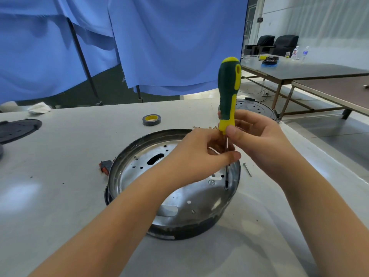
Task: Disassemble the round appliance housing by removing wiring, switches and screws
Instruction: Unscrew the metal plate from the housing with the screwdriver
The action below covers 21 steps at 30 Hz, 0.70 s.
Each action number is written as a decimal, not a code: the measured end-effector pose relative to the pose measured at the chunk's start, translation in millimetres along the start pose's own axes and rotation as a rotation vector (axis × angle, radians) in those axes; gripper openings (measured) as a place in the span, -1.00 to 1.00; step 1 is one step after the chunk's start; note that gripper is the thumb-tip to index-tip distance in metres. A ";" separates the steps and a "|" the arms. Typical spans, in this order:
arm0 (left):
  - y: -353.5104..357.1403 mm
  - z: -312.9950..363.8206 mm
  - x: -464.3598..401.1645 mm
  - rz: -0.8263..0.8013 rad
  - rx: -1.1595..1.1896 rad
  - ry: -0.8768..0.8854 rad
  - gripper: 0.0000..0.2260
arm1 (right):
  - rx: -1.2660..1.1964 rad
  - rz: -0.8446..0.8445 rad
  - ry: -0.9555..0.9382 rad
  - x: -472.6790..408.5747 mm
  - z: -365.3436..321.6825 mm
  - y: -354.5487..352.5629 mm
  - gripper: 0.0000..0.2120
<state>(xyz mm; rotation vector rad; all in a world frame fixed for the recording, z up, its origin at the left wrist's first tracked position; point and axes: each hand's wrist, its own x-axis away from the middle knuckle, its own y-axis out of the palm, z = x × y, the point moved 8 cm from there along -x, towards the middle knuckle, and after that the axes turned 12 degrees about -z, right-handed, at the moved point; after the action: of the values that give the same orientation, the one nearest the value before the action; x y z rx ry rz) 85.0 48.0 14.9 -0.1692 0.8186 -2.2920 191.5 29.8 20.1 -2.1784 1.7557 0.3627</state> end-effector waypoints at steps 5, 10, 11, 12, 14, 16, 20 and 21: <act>1.0 -4.5 0.2 -0.039 0.048 -0.045 -0.90 | -0.111 -0.059 0.012 -1.1 1.3 6.3 -0.74; -3.5 -0.1 1.7 0.044 -0.004 -0.017 -0.86 | -0.012 -0.032 0.005 -0.1 -4.1 5.6 -0.69; -2.5 0.9 1.6 0.039 -0.006 -0.008 -0.84 | 0.019 -0.024 0.001 0.4 -4.5 5.2 -0.67; -1.7 2.0 1.7 0.034 -0.011 -0.003 -0.82 | 0.034 -0.014 -0.006 0.8 -4.8 4.4 -0.66; -0.2 2.4 1.6 0.009 -0.019 -0.007 -0.83 | 0.041 0.002 -0.014 1.0 -4.1 1.7 -0.69; 3.2 0.4 1.5 -0.048 0.012 -0.029 -0.86 | 0.007 -0.002 0.005 0.3 -1.0 -0.2 -0.72; 4.0 -2.3 1.6 -0.067 0.046 -0.057 -0.88 | -0.160 -0.072 0.024 -1.3 1.1 4.8 -0.70; 3.2 -1.8 1.6 -0.051 0.035 -0.055 -0.89 | -0.188 -0.094 0.024 -1.5 0.3 7.1 -0.69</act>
<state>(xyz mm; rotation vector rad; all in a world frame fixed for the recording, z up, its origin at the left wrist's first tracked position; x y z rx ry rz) 85.0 46.1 11.4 -0.2392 0.7537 -2.3368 184.1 29.9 19.8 -2.3950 1.6846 0.4978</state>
